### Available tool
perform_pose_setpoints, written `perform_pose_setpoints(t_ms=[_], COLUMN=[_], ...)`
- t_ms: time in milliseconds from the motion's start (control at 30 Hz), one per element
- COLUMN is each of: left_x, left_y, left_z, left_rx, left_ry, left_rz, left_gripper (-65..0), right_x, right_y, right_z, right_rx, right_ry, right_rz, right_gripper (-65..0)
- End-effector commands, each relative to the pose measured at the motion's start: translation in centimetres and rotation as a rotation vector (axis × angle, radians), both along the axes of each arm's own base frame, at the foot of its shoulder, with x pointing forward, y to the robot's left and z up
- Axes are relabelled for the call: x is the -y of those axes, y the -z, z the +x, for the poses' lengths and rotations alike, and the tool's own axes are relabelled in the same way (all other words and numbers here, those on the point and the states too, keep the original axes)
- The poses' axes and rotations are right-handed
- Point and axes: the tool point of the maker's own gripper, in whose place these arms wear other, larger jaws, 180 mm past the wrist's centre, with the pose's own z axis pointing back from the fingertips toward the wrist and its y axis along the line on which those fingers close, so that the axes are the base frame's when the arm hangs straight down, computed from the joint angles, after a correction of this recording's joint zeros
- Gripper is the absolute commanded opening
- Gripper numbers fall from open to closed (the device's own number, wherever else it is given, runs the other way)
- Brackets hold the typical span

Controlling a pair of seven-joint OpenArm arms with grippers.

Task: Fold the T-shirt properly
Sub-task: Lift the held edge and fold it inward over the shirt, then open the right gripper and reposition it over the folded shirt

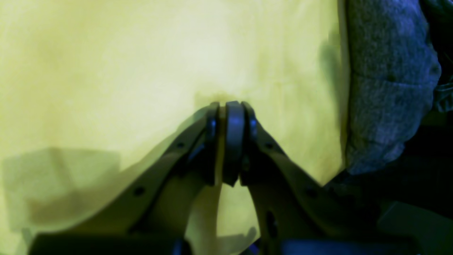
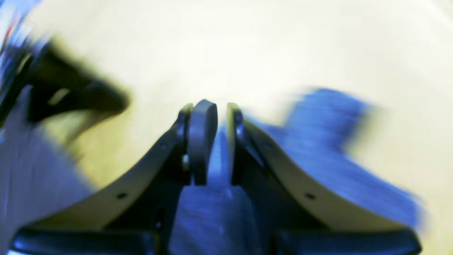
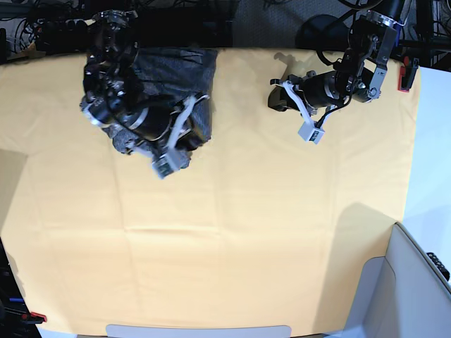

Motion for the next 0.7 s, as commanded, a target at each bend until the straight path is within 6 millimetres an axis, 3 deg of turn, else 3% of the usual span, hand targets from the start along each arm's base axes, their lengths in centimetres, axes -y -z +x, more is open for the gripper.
perform_pose_setpoints(t_ms=[0, 100, 200, 300, 500, 667], left_x=[-1.4, -1.4, -1.3, -1.3, -1.3, -1.4], left_y=[1.1, 1.1, 1.1, 1.1, 1.1, 1.1], left_z=[-1.0, -1.0, -1.0, -1.0, -1.0, -1.0], left_rx=[-0.041, -0.041, -0.042, -0.042, -0.042, -0.043], left_ry=[0.012, 0.012, 0.013, 0.013, 0.013, 0.012], left_rz=[0.079, 0.079, 0.079, 0.079, 0.079, 0.08], left_gripper=[-61.0, -61.0, -61.0, -61.0, -61.0, -61.0], right_x=[2.6, 9.9, 15.6, 17.3, 18.3, 21.3], right_y=[-1.2, -1.9, -1.7, -0.3, 2.5, 4.0], right_z=[1.1, 1.9, 0.6, -1.1, -4.3, -6.1], right_rx=[0.034, 0.033, 0.018, -0.046, -0.175, -0.221], right_ry=[0.106, 0.419, 0.633, 0.731, 0.855, 0.977], right_rz=[0.025, 0.121, 0.181, 0.197, 0.207, 0.071], right_gripper=[-57.1, -57.2, -58.5, -65.0, -65.0, -65.0])
